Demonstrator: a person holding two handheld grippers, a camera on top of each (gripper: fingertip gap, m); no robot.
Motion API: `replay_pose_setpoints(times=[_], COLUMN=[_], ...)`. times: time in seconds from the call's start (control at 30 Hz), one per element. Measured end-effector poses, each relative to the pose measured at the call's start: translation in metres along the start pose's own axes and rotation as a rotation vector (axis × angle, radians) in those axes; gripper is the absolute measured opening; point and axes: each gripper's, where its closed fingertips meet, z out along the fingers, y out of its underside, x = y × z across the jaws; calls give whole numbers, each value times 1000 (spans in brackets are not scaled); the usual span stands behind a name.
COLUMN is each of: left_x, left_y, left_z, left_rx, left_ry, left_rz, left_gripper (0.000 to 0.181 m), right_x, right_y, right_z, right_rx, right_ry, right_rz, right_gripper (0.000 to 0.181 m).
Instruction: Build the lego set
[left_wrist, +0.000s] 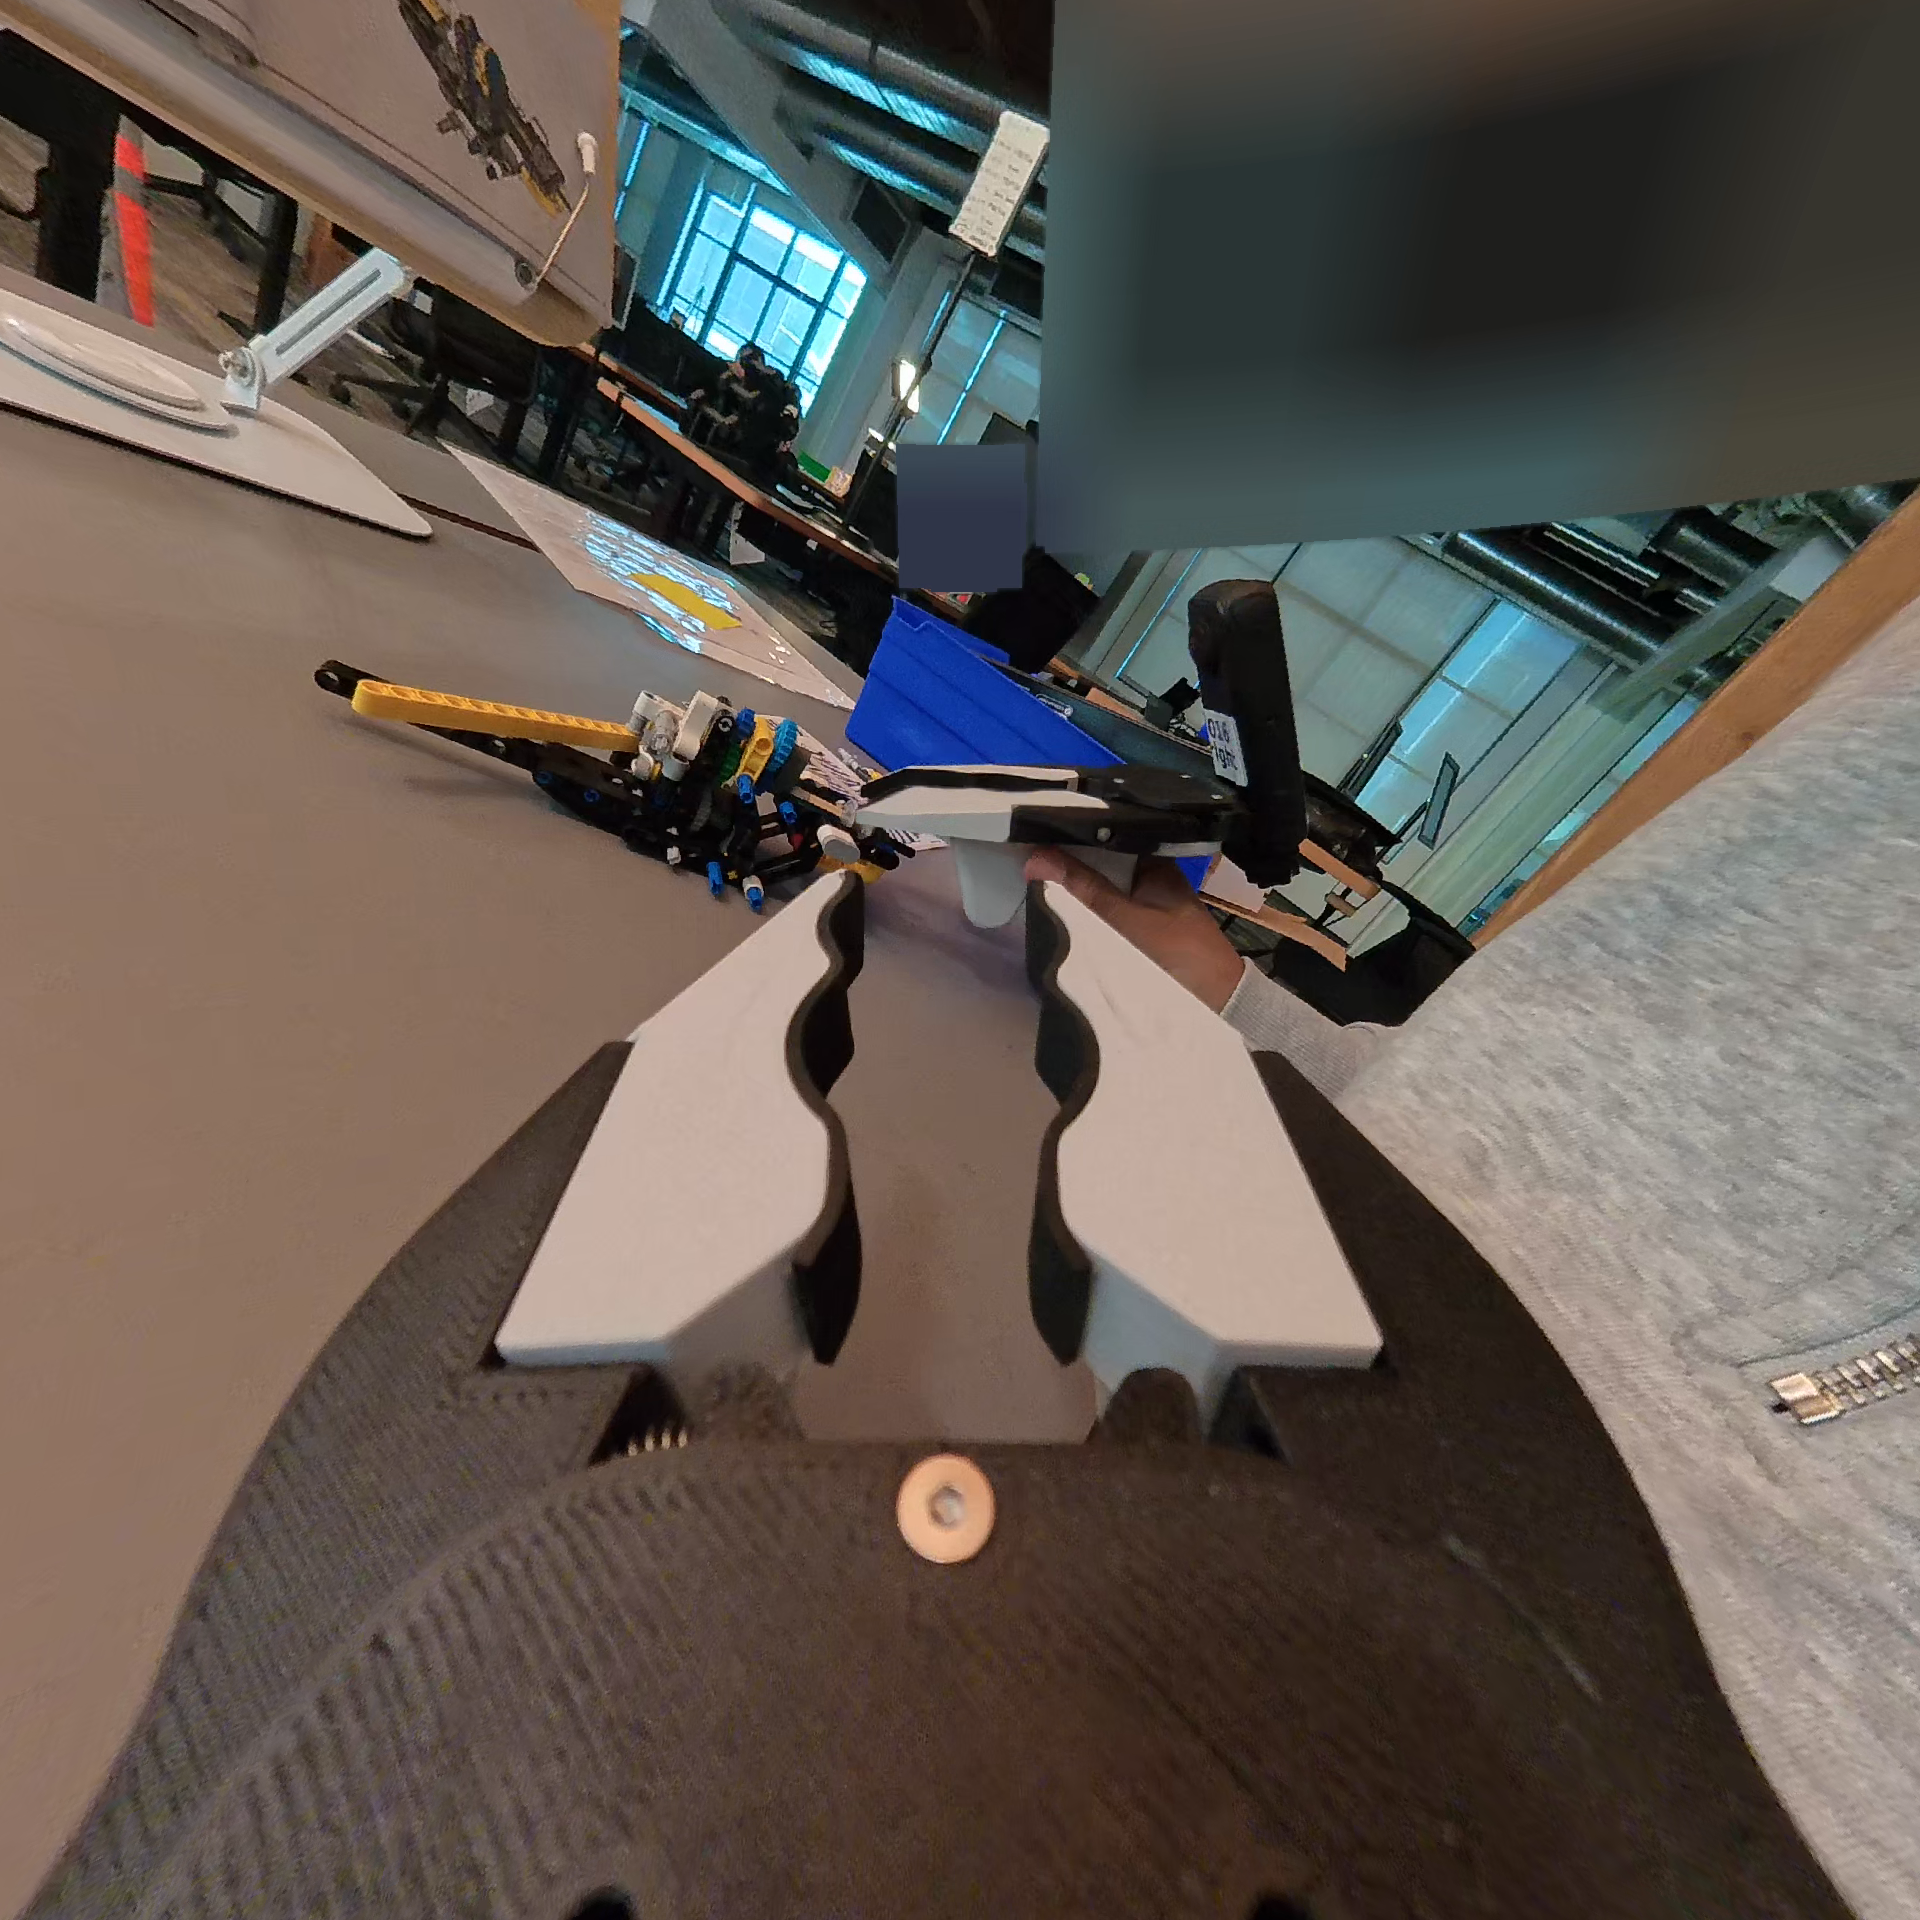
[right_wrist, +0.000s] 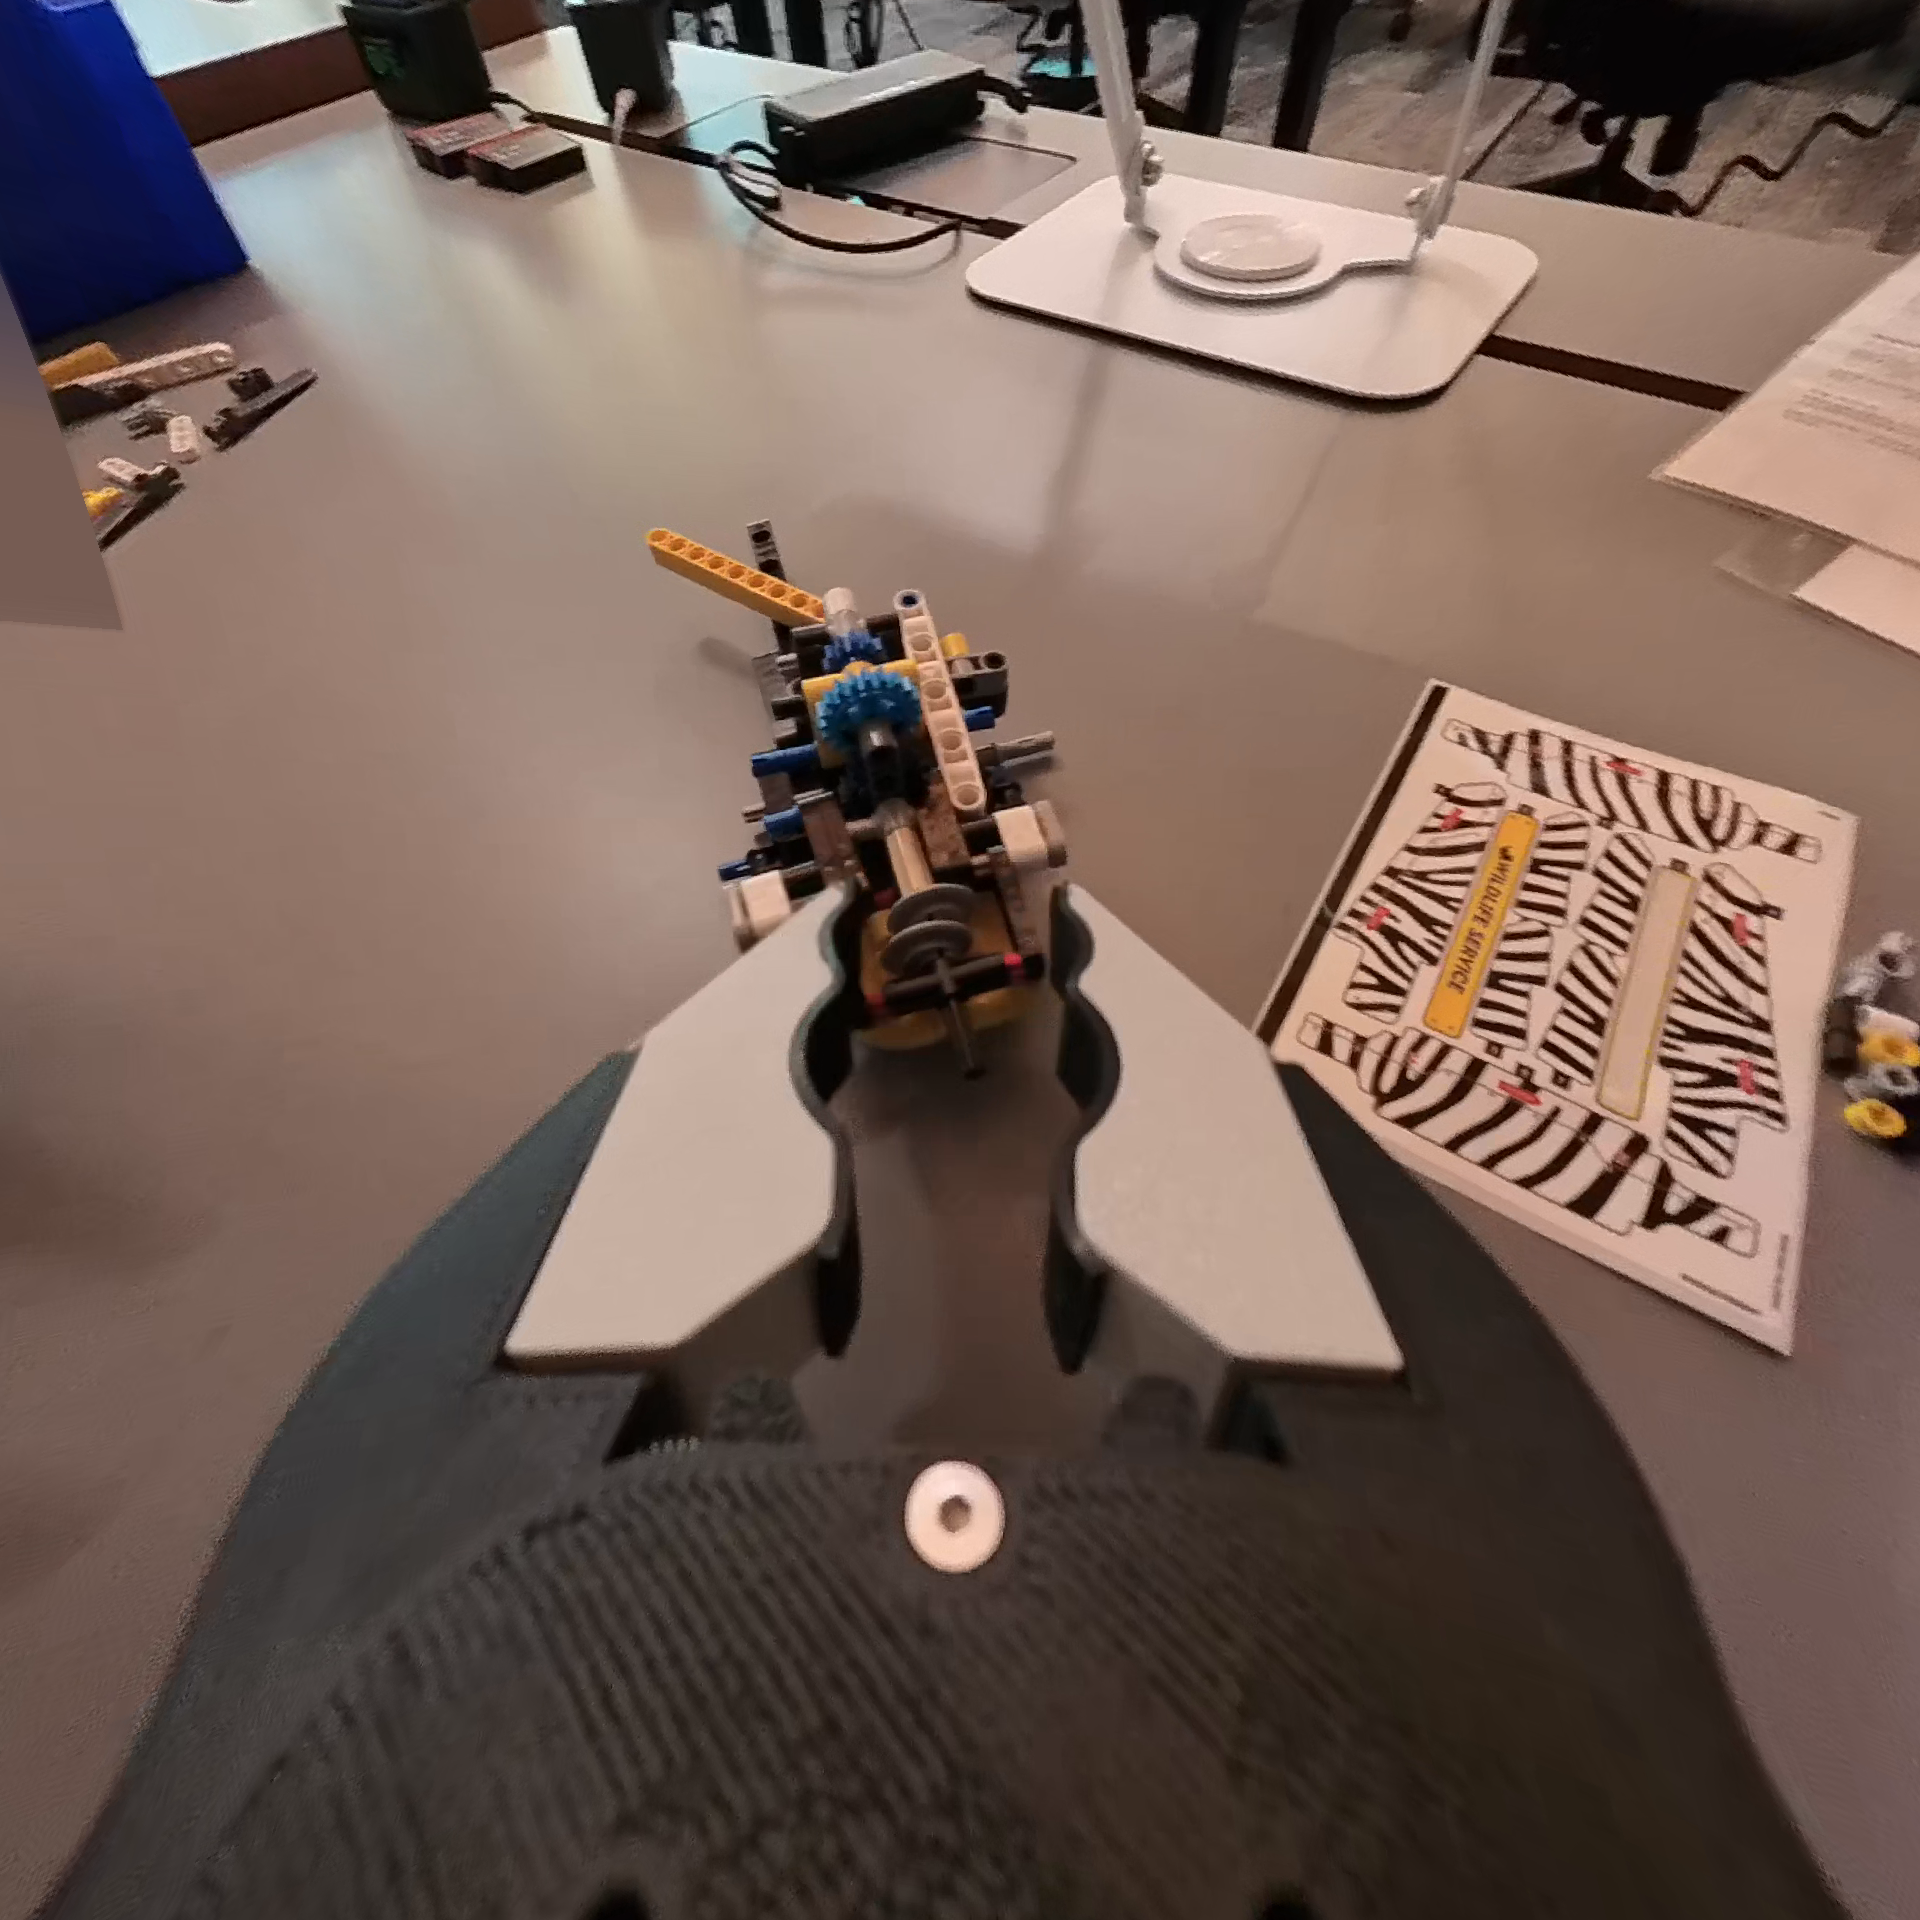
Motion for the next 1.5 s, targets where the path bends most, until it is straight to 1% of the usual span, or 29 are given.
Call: replay_pose_setpoints(times=[0.1,0.2,0.3,0.37,0.43,0.5,0.57,0.63,0.73,0.77,0.83,0.9,1.0,1.03,1.1,1.17,1.23,1.27,1.33,1.4,1.5], left_x=[0,0,-2,-6,-13,-29,-55,-86,-138,-155,-186,-210,-230,-236,-251,-261,-264,-261,-257,-252,-251], left_y=[0,0,0,-3,-12,-27,-45,-63,-87,-93,-102,-99,-83,-77,-72,-72,-66,-63,-60,-56,-57], left_z=[0,0,0,0,-4,-15,-35,-60,-105,-119,-138,-144,-141,-141,-146,-148,-148,-146,-144,-143,-142], left_rx=[1,-1,1,15,59,126,177,180,90,36,-101,-302,-596,-685,-812,-865,-905,-906,-901,-906,-888], left_ry=[-1,-2,-10,-23,-35,-83,-188,-309,-551,-624,-714,-709,-610,-587,-611,-609,-575,-533,-483,-440,-428], left_rz=[0,0,-7,-34,-86,-133,-188,-213,-123,-77,22,109,209,246,322,364,339,316,272,231,247], left_gripper=[29,29,29,30,31,31,29,29,28,28,26,22,20,20,20,18,16,13,14,21,22], right_x=[6,5,3,0,-1,-2,-1,-1,-2,-2,-4,-5,-5,-5,-4,-4,-3,-3,-3,-3,-3], right_y=[-1,-4,-5,-6,-8,-10,-10,-10,-10,-10,-9,-9,-9,-9,-9,-10,-10,-9,-8,-8,-8], right_z=[-1,-4,-5,-6,-8,-11,-12,-14,-17,-17,-18,-17,-18,-18,-19,-20,-20,-19,-18,-18,-18], right_rx=[9,33,40,52,71,88,91,95,104,104,101,99,102,103,107,112,109,105,98,96,97], right_ry=[30,18,1,-8,-11,-14,-17,-19,-20,-21,-23,-20,-13,-12,-10,-8,-7,-7,-7,-6,-6], right_rz=[24,30,23,12,2,1,10,16,17,16,8,-2,-10,-8,-1,3,6,6,7,7,6], right_gripper=[33,40,42,42,42,42,42,42,42,42,42,42,42,42,42,42,42,42,42,42,41])
